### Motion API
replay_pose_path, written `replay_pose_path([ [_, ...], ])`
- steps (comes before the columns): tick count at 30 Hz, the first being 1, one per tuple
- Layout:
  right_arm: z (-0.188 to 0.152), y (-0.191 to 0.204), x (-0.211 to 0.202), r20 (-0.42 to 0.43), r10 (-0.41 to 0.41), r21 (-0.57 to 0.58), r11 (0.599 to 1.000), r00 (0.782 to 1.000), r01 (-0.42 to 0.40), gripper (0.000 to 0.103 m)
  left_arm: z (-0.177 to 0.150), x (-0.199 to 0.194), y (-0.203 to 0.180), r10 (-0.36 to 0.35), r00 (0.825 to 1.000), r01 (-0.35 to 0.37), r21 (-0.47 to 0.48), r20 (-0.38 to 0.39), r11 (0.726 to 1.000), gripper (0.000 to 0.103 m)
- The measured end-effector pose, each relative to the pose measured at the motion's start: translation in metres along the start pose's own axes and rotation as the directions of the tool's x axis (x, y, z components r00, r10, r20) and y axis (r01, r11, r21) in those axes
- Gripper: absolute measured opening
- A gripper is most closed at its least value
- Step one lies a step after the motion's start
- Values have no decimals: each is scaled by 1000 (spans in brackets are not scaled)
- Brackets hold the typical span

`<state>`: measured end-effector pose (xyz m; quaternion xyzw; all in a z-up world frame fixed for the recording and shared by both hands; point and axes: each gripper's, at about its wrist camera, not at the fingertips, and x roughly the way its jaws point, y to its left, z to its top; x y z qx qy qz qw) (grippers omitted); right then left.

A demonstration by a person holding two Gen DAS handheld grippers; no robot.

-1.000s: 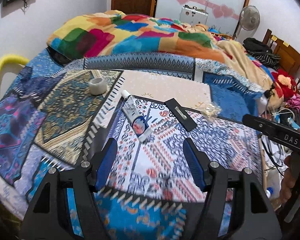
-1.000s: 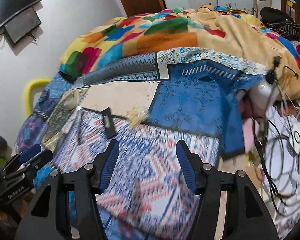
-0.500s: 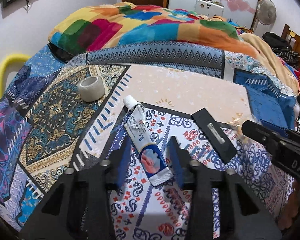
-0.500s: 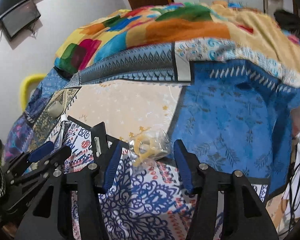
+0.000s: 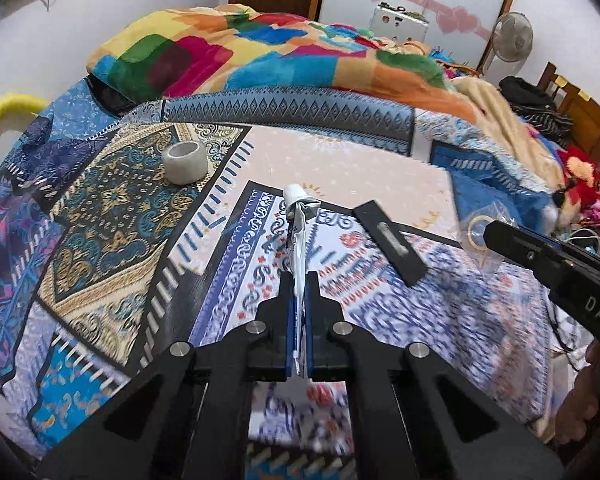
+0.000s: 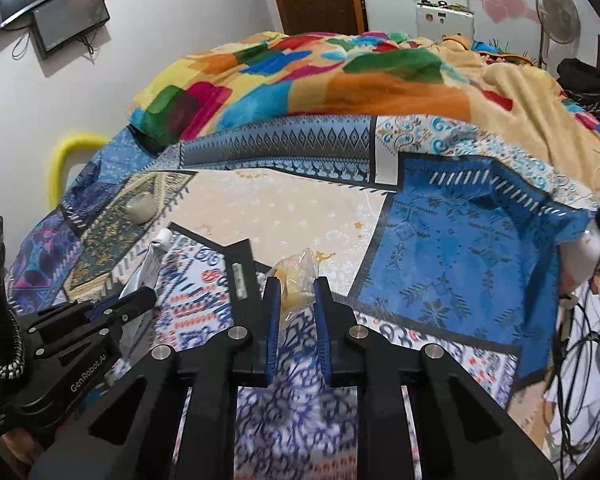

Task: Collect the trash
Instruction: 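Grasp the white toothpaste tube with the left tool while the right tool grasps the clear plastic bag, then carry the toothpaste tube and plastic bag in both tools to the bin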

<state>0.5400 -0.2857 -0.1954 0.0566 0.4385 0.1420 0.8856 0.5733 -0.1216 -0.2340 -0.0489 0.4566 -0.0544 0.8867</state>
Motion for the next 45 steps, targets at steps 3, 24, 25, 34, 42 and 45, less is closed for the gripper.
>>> replay_pose_path([
  [3,0,6,-22,19,17,-3,1000,1000,-17,15,0,-25,-3,-3,1000,2,10,20,1000,3],
  [24,-19,95,-219,237,46,-144,990,970,-12,15,-50,-264,-13,36,972,-60,98,231,993,3],
  [25,-22,100,-225,244,50,-151,988,969,-13,15,-55,-271,-11,39,972,-63,93,233,994,3],
  [34,-53,143,-265,264,118,-224,973,957,-58,15,-100,-335,18,87,957,-102,41,278,994,3],
  [42,-87,191,-278,239,167,-306,948,957,-89,15,-141,-380,54,134,943,-140,-3,306,990,3],
  [45,-98,209,-278,221,186,-331,938,957,-105,15,-156,-392,71,154,938,-153,-27,309,988,3],
])
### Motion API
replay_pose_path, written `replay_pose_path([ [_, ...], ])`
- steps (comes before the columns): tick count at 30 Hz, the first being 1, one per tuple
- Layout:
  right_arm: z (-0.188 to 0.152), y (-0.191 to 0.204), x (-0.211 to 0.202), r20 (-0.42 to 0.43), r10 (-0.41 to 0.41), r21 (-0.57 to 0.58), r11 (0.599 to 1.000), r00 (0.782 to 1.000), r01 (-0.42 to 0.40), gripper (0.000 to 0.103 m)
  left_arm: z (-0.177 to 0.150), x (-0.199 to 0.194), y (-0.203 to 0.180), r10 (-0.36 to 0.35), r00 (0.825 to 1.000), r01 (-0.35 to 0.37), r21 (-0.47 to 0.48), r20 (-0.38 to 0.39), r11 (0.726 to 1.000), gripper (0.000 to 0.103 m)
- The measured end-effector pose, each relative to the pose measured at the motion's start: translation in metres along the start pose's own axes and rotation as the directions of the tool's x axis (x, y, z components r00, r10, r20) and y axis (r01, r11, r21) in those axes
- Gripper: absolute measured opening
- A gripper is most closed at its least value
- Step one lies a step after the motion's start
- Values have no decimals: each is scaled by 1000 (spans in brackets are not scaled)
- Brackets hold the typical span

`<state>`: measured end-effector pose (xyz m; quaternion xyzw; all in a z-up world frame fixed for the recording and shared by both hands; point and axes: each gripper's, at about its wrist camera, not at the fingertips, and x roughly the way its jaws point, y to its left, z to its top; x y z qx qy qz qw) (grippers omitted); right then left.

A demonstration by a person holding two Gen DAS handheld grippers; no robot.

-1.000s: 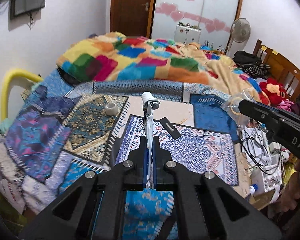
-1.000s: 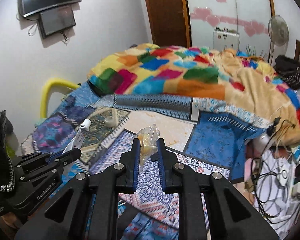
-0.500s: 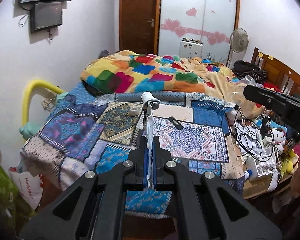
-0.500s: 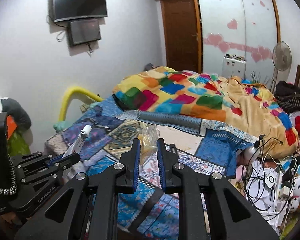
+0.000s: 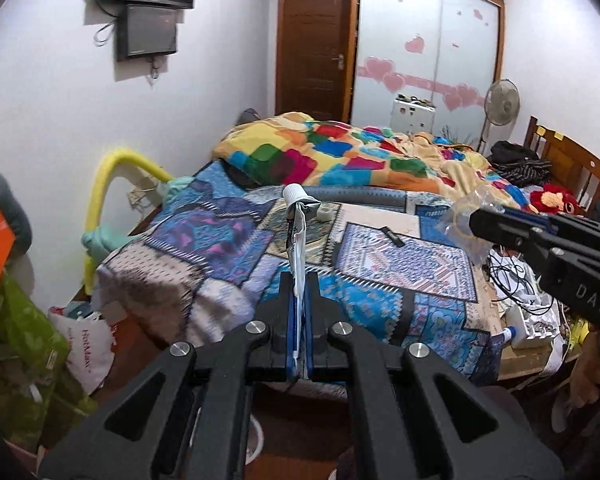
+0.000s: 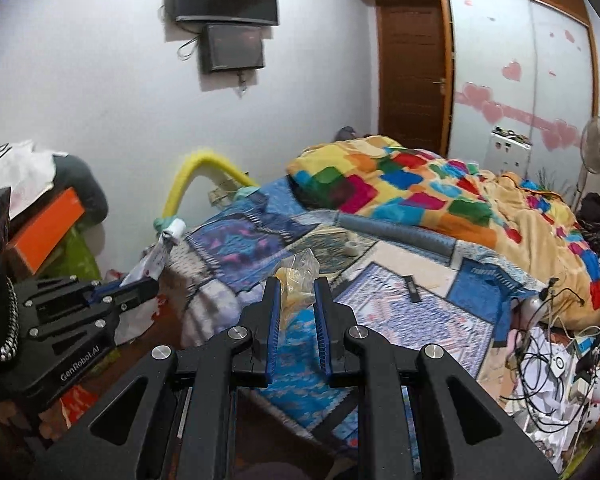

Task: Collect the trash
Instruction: 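Carry the toothpaste tube and plastic bag in both tools to the bin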

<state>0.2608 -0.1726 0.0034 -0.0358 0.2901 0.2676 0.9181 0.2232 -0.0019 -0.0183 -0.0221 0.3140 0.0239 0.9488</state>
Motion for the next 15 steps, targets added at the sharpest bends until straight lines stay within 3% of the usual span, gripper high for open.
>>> replay_pose_path([
  [15,-27,94,28,-101,101,-80,991,990,-109,15,-72,-27,98,84,993,-93,-111,-78,989,3],
])
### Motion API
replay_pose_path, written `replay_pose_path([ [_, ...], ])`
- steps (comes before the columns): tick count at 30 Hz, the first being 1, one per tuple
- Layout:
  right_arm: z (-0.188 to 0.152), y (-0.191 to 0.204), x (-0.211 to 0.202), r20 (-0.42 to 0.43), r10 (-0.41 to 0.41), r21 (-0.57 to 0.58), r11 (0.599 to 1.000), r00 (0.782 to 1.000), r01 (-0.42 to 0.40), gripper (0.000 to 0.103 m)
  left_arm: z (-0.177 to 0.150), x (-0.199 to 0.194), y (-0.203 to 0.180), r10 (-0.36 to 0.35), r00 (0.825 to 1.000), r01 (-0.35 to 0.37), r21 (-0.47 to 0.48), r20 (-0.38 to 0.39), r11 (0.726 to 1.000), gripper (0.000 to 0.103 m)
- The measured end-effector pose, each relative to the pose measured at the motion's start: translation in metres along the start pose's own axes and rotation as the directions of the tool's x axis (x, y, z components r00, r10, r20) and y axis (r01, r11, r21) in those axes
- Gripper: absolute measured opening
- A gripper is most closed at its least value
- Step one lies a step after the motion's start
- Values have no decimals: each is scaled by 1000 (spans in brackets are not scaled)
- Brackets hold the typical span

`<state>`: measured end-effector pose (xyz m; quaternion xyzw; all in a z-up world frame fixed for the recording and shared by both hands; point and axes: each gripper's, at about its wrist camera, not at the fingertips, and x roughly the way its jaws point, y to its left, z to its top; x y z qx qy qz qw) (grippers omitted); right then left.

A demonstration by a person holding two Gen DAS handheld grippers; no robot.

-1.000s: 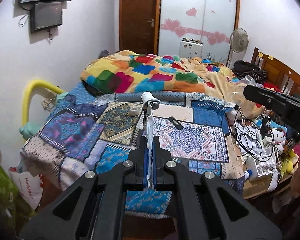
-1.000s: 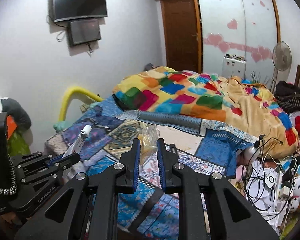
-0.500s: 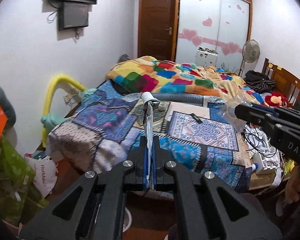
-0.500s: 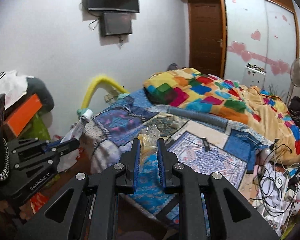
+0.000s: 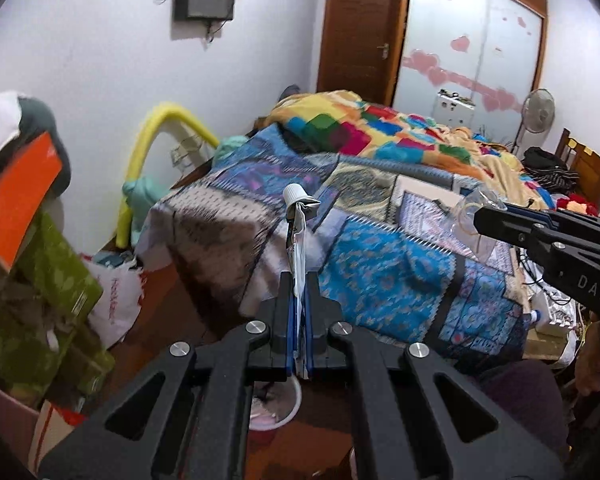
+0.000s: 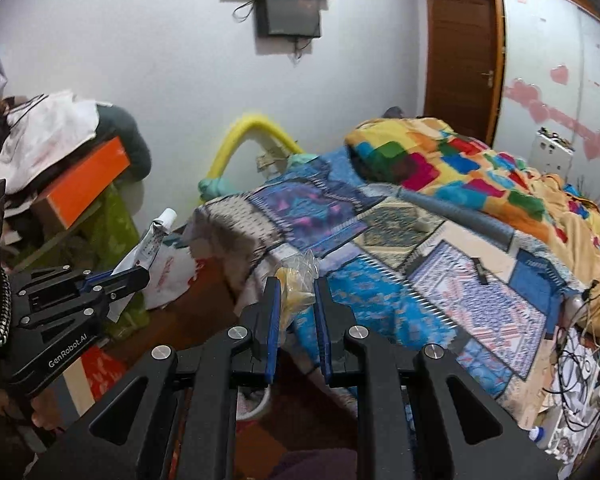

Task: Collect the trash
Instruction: 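Carry the toothpaste tube and plastic bag in both tools to the bin, then open the left tool over the bin while the right tool releases the bag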

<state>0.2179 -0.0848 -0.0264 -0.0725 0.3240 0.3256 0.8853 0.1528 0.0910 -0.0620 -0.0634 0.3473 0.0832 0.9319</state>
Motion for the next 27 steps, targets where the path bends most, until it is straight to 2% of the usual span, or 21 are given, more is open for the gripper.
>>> replay_pose_path([
  [9,-18,44,53,-137,84,-24,996,987,-88,15,-44,25,48,40,993,-47,-58,-114,997,3],
  [17,-42,76,114,-313,150,-33,985,938,-169,15,-79,59,78,58,970,-86,-113,-234,990,3],
  [24,-47,96,160,-408,186,-37,975,894,-220,16,-98,81,99,55,951,-114,-179,-306,977,3],
  [26,-46,99,169,-423,202,-27,972,883,-235,19,-100,88,101,52,946,-118,-187,-321,975,3],
  [27,-46,101,175,-441,213,-20,969,872,-247,26,-101,90,102,52,944,-119,-188,-327,975,3],
])
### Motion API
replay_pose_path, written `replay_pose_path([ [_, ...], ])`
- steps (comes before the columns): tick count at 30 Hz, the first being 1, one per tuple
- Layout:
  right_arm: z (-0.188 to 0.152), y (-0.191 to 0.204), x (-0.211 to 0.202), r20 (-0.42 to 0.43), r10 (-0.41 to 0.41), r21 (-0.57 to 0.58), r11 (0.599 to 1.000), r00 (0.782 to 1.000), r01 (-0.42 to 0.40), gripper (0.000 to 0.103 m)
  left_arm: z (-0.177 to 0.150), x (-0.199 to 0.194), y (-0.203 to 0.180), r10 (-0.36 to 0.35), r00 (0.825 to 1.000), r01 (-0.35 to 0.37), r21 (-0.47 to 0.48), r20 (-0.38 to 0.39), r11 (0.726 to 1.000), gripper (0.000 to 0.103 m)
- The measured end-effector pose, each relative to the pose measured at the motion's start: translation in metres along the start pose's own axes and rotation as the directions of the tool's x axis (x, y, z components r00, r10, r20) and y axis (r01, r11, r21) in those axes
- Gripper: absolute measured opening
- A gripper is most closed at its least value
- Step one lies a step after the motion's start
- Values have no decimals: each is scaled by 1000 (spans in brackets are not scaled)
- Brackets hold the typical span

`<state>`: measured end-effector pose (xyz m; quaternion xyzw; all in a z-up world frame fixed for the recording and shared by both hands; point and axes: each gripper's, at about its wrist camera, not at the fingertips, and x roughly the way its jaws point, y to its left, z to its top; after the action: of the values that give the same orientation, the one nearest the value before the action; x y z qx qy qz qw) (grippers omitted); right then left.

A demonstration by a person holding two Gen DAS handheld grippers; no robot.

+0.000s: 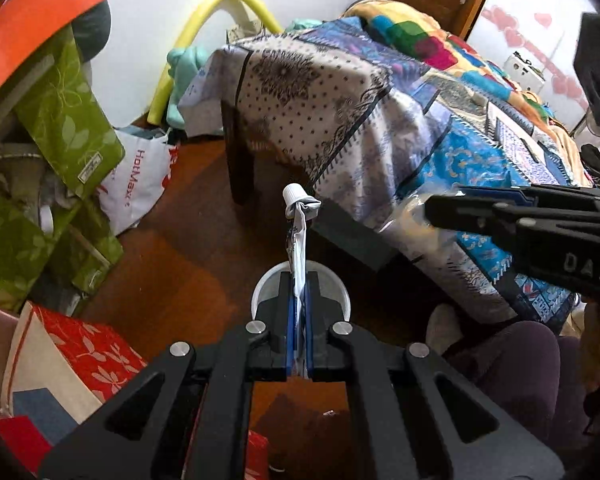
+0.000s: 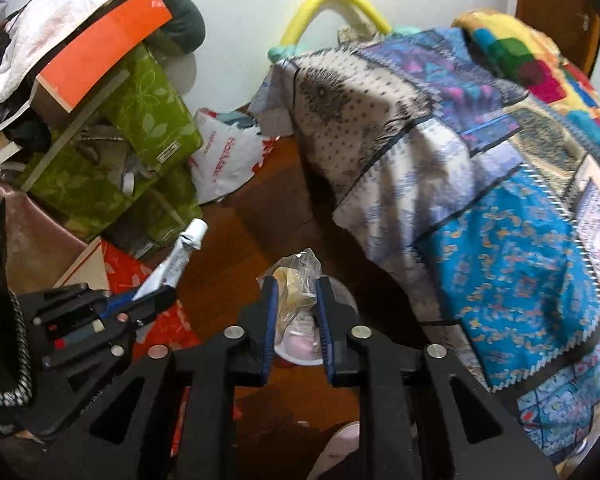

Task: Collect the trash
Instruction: 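Open the left tool over the bin while the right tool releases the bag, then move both open tools back toward the black card and tape roll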

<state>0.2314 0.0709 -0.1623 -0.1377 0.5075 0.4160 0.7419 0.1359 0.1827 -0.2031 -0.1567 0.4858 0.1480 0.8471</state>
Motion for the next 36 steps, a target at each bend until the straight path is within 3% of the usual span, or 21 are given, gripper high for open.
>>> replay_pose_path([
  [2,4,-1,10,-43,24,8,1000,999,-23,40,1,6,0,2,1000,-2,-3,-12,1000,3],
  [11,0,-19,8,-28,-16,33,999,999,17,41,14,32,-8,-38,998,38,-3,-54,999,3],
  [12,0,-23,5,-24,-20,40,999,1000,21,41,15,36,-9,-38,997,38,-3,-63,999,6],
  [14,-2,-29,-1,-16,-24,52,998,1000,25,41,18,46,-14,-7,995,7,-1,-97,1000,37],
  [15,-3,-32,-3,-12,-28,59,998,1000,28,41,18,49,-16,0,995,1,7,-104,1000,41],
  [21,-13,-45,-15,-15,-39,70,997,999,40,41,9,45,-30,18,994,-13,46,-108,999,41],
  [29,-31,-54,-46,33,-61,65,996,998,59,41,13,-13,-45,6,1000,-6,71,6,997,41],
  [36,-40,-61,-97,149,-84,87,994,985,71,41,21,-67,-75,-11,991,-4,114,130,993,41],
])
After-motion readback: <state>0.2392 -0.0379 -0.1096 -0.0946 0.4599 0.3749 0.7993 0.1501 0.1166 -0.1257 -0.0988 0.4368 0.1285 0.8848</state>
